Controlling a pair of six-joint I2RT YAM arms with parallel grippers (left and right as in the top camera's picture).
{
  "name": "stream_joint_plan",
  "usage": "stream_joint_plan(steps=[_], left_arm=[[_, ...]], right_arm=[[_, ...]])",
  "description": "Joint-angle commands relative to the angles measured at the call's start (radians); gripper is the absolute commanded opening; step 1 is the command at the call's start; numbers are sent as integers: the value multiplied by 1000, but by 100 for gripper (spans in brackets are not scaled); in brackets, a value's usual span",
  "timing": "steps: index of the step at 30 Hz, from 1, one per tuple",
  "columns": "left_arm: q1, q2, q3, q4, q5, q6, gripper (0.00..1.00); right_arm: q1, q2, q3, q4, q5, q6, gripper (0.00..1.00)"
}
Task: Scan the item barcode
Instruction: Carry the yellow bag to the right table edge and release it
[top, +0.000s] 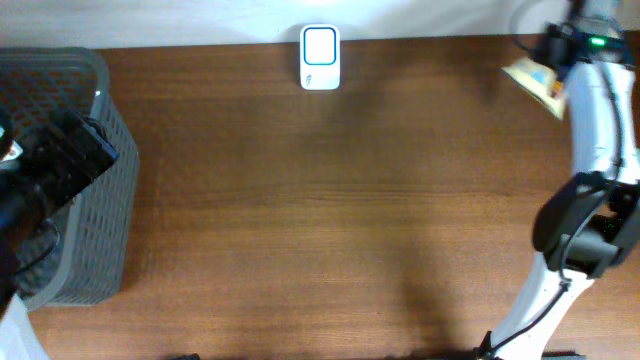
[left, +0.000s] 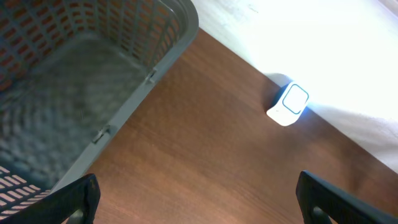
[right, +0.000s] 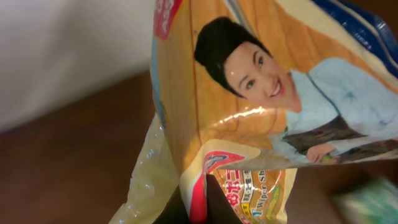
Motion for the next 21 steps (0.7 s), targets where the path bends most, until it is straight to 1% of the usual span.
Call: stream_joint_plan(steps=[1, 3, 7, 8, 9, 11, 12, 13, 14, 16, 19, 21], left_arm=[[4, -6, 5, -1, -4, -8, 99], [4, -6, 5, -1, -4, -8, 99], [4, -6, 5, -1, -4, -8, 99], [4, -6, 5, -1, -4, -8, 99], [4, -6, 5, -1, -4, -8, 99], [4, -6, 5, -1, -4, -8, 99], [4, -6, 5, -1, -4, -8, 99], [4, -6, 5, -1, -4, -8, 99], [4, -6, 5, -1, -4, -8, 99], [4, -6, 5, -1, -4, -8, 99], [4, -6, 5, -1, -4, -8, 99], [4, -6, 5, -1, -4, -8, 99]], right_arm=[[-116, 19, 3, -47, 25, 12, 4], [-185, 40, 0, -61, 18, 12, 4], [-261, 58, -8, -64, -29, 11, 4], [-270, 58, -10, -71, -28, 11, 10], [-276, 58, -10, -75, -27, 11, 19], [-290, 57, -10, -93, -21, 12, 42], [-291, 55, -9, -109, 13, 12, 68], [-291, 49, -9, -125, 53, 13, 87], [-289, 42, -9, -134, 69, 16, 99], [-286, 16, -9, -153, 73, 26, 99], [-278, -64, -9, -172, 57, 84, 99], [-255, -159, -9, -181, -18, 84, 99]])
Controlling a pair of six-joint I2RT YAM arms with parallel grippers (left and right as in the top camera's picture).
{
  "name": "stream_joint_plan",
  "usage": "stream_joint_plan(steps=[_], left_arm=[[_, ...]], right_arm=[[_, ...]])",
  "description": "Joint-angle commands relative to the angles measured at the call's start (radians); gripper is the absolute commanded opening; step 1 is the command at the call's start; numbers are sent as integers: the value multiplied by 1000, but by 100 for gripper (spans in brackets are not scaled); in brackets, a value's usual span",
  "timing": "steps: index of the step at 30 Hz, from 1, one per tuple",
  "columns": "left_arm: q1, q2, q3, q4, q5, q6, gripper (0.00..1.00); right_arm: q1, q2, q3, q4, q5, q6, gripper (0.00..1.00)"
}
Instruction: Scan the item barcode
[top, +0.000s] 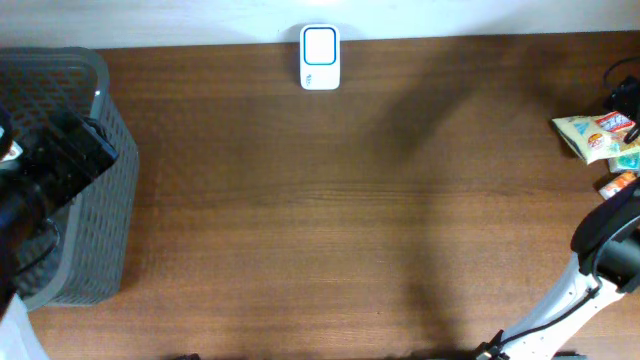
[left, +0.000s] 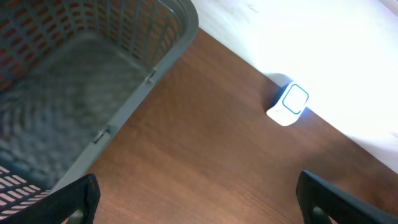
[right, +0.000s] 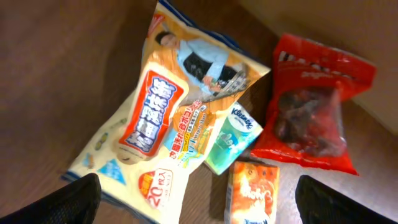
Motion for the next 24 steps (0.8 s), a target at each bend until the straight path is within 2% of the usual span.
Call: stream_joint_plan(steps=[1, 6, 12, 16, 21, 24], left_arm=[[4, -6, 5, 0, -4, -8, 99], [4, -6, 5, 0, -4, -8, 99], [4, -6, 5, 0, -4, -8, 99], [4, -6, 5, 0, -4, -8, 99], [4, -6, 5, 0, -4, -8, 99], [4, -6, 5, 0, -4, -8, 99]], right_arm=[[39, -206, 5, -16, -84, 35, 99], [125, -436, 5, -194, -396, 34, 99], [279, -590, 3, -365, -412, -12, 99], [379, -661, -41, -416, -412, -49, 99], [418, -795, -214, -387, -413, -48, 99], [418, -987, -469, -271, -416, -48, 99]])
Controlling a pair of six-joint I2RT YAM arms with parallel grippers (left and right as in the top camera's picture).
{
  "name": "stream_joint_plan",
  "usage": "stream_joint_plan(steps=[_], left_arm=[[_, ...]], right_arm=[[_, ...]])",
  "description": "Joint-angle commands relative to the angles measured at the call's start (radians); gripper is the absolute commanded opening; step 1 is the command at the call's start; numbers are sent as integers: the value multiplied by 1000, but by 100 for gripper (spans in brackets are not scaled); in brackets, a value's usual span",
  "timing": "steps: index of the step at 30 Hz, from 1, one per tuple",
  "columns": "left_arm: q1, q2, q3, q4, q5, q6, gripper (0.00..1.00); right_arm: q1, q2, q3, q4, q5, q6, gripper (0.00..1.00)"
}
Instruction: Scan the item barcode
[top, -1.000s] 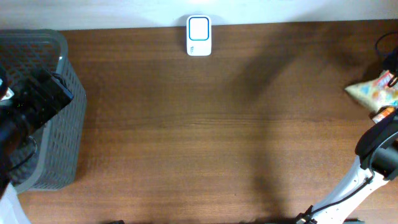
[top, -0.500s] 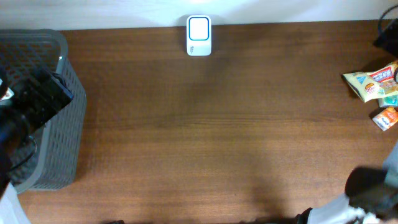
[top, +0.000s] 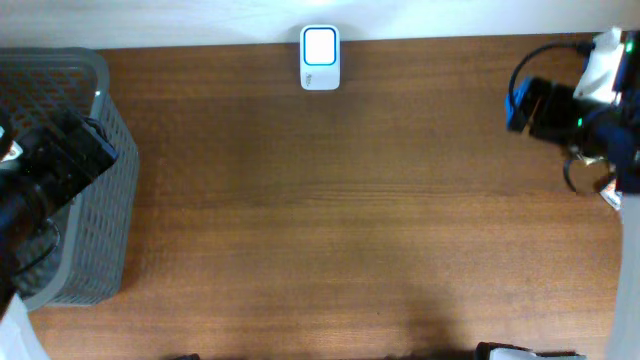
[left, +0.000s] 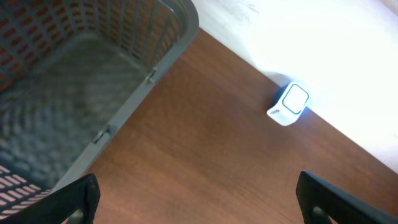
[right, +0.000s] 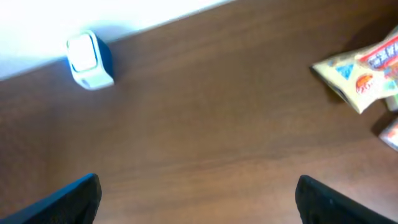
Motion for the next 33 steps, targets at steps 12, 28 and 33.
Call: stream_joint_plan(steps=[12, 28, 33], left_arm=[[4, -6, 5, 0, -5, -8, 99], [4, -6, 5, 0, -5, -8, 99], [4, -6, 5, 0, -5, -8, 99]], right_arm=[[6, -538, -639, 119, -10, -10, 99], [4, -357, -639, 76, 104, -10, 99], [4, -263, -640, 83, 34, -14, 99]])
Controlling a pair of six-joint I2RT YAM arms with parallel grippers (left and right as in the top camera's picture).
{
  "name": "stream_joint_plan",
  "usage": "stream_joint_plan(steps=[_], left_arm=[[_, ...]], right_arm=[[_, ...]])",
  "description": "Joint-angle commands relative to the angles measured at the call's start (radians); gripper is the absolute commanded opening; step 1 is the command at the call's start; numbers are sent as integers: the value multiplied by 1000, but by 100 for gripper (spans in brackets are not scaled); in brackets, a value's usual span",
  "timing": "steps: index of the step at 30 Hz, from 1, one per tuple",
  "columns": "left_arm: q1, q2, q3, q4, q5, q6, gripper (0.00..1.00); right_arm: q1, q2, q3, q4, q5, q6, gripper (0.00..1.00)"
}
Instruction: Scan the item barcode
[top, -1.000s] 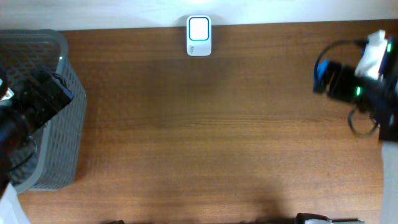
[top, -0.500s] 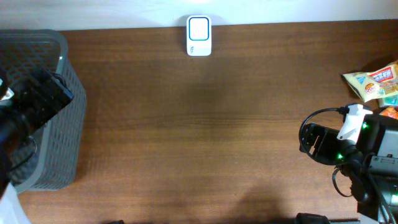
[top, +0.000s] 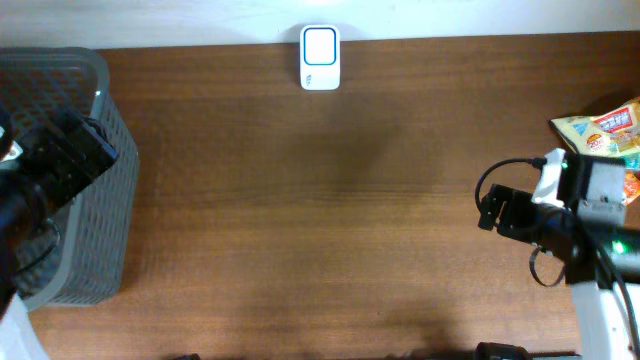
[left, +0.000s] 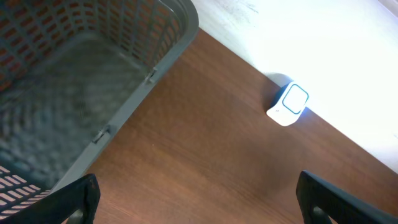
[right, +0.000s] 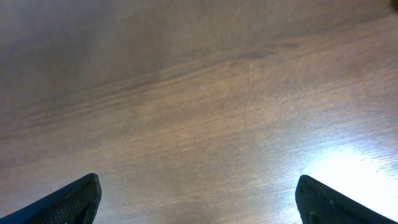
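The white barcode scanner (top: 320, 45) with a blue-lit window stands at the table's back edge; the left wrist view also shows the scanner (left: 288, 104). A yellow snack bag (top: 598, 126) lies at the right edge. My right gripper (right: 198, 210) hangs open over bare wood at the right front, below the bag and apart from it, nothing between its fingers. The right arm (top: 560, 215) shows in the overhead view. My left gripper (left: 198, 210) is open and empty beside the basket.
A grey mesh basket (top: 110, 120) fills the left end of the table, and its rim (left: 155, 68) shows in the left wrist view. Small packets (top: 630, 185) lie by the snack bag at the right edge. The brown table (top: 320, 230) spans between.
My right arm has moved from the back right of the table to the front right; its camera now sees only bare wood instead of the scanner and bag. The left arm has not moved.
My right gripper first held the yellow snack bag up at the back right. Then the bag lay on the table among other packets with the gripper open above it. After that the arm was at the back right, empty, and now it is lower right.
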Motion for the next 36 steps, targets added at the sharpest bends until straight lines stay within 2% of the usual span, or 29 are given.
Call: stream_joint_plan(steps=[1, 5, 8, 14, 19, 23, 28, 31, 36], left_arm=[[4, -6, 5, 0, -4, -8, 99], [4, -6, 5, 0, -4, -8, 99], [4, -6, 5, 0, -4, -8, 99], [4, -6, 5, 0, -4, -8, 99], [4, -6, 5, 0, -4, -8, 99], [4, -6, 5, 0, -4, -8, 99], [4, -6, 5, 0, -4, -8, 99], [4, -6, 5, 0, -4, -8, 99], [4, -6, 5, 0, -4, -8, 99]], right_arm=[[5, 47, -3, 12, -50, -15, 98], [6, 20, -7, 89, -147, -118, 99], [32, -64, -48, 188, -234, -229, 98], [136, -367, -268, 475, -231, -231, 99], [140, -447, -397, 597, -231, -232, 99], [142, -511, -521, 757, -231, -232, 99], [142, -742, -718, 950, -230, -232, 99], [141, -854, -825, 1009, -194, -231, 99], [141, -940, -948, 1048, -109, -230, 99]])
